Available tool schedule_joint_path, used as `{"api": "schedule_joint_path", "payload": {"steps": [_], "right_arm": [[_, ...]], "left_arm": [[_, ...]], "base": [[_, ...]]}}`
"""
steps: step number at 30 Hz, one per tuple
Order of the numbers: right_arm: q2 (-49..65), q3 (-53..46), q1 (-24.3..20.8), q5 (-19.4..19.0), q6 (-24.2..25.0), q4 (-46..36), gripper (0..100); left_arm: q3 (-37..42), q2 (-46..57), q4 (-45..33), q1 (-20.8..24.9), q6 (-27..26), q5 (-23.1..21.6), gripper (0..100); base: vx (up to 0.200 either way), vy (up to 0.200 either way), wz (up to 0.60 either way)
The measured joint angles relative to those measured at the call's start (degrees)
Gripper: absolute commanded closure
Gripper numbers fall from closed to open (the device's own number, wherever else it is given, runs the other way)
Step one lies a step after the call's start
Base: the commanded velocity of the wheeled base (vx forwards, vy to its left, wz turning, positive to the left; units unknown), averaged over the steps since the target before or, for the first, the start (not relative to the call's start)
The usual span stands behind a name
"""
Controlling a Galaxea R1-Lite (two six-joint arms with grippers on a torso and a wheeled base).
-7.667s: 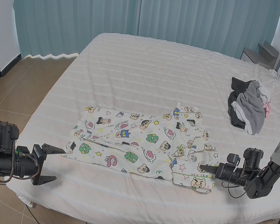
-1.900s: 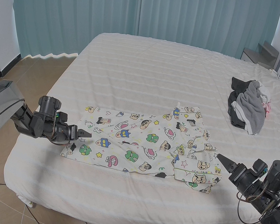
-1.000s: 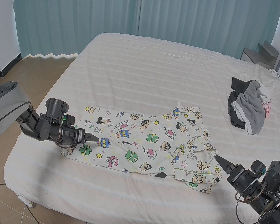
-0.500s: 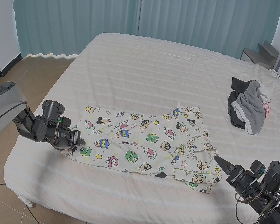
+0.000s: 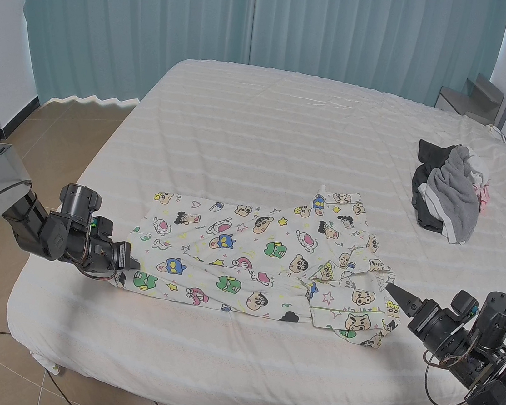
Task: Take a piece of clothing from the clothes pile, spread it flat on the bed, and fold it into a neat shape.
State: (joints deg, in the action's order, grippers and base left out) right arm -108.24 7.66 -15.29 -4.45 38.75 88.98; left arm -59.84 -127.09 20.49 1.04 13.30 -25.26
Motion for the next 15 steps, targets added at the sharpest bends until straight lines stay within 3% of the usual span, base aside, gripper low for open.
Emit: {"api": "schedule_joint_path", "payload": {"steps": [15], "right_arm": [[-0.57,0.00,0.00,0.00,0.00,0.00,0]], "left_arm": [[5.28,3.90,-0.30,-0.38,-0.02,1.15,100]], "base": [[0.000,0.000,0.00]]}}
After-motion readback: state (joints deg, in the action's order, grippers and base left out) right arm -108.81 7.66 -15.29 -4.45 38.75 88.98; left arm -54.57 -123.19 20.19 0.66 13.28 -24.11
